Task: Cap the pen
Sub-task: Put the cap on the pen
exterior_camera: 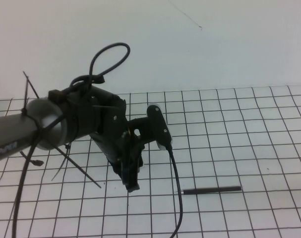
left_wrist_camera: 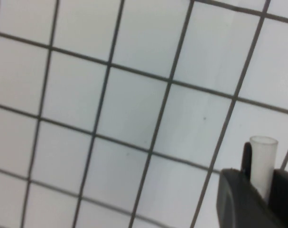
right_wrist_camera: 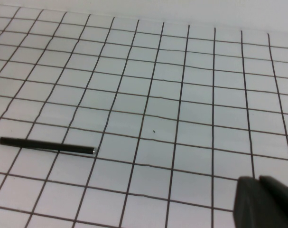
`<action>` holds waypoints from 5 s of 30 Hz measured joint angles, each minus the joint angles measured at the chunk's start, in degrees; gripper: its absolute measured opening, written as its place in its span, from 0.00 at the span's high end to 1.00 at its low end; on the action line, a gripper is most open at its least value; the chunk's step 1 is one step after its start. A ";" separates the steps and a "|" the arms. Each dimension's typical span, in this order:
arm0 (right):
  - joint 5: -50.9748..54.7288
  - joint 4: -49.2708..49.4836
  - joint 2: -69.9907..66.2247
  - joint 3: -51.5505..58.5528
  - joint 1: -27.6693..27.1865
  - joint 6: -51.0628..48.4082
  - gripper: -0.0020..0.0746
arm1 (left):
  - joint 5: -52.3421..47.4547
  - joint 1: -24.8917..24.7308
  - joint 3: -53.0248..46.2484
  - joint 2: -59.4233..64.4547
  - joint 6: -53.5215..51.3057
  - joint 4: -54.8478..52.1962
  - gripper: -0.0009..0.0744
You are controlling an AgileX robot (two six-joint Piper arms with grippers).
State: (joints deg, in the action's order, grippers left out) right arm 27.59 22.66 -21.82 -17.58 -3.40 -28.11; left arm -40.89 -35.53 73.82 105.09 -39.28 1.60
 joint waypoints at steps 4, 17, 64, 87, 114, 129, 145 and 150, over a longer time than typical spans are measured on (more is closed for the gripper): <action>0.00 0.00 0.00 0.00 0.00 0.00 0.98 | -2.36 0.00 0.00 -2.56 -1.83 -1.25 0.88; 0.20 0.37 0.00 0.00 0.00 0.17 0.98 | -8.49 -0.10 0.00 -16.60 -7.10 -2.68 0.88; 9.61 20.17 -6.35 -0.18 0.00 -30.02 0.98 | -15.99 -3.02 -32.15 -72.71 2.19 -4.10 0.88; 21.10 19.65 -46.52 -29.96 4.89 -38.82 0.98 | -7.03 -3.02 -40.14 -74.32 7.73 0.70 0.88; 27.43 -22.66 -85.75 -59.94 33.08 -24.42 0.56 | 1.16 -3.02 -43.95 -78.73 7.86 3.92 0.88; 27.39 -23.88 -93.39 -61.21 33.08 -23.51 0.54 | 5.70 -3.02 -47.94 -80.99 7.86 3.95 0.88; 27.18 -23.00 -93.53 -61.29 33.08 -25.46 0.98 | 12.54 -3.02 -52.91 -81.52 6.65 3.84 0.88; 27.18 -22.66 -93.53 -61.29 33.08 -25.94 0.98 | 12.62 -2.92 -52.91 -84.38 6.65 3.84 0.88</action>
State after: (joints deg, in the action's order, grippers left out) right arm 54.76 0.00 -115.36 -78.87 29.69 -54.05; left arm -28.27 -38.45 20.90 20.71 -32.63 5.44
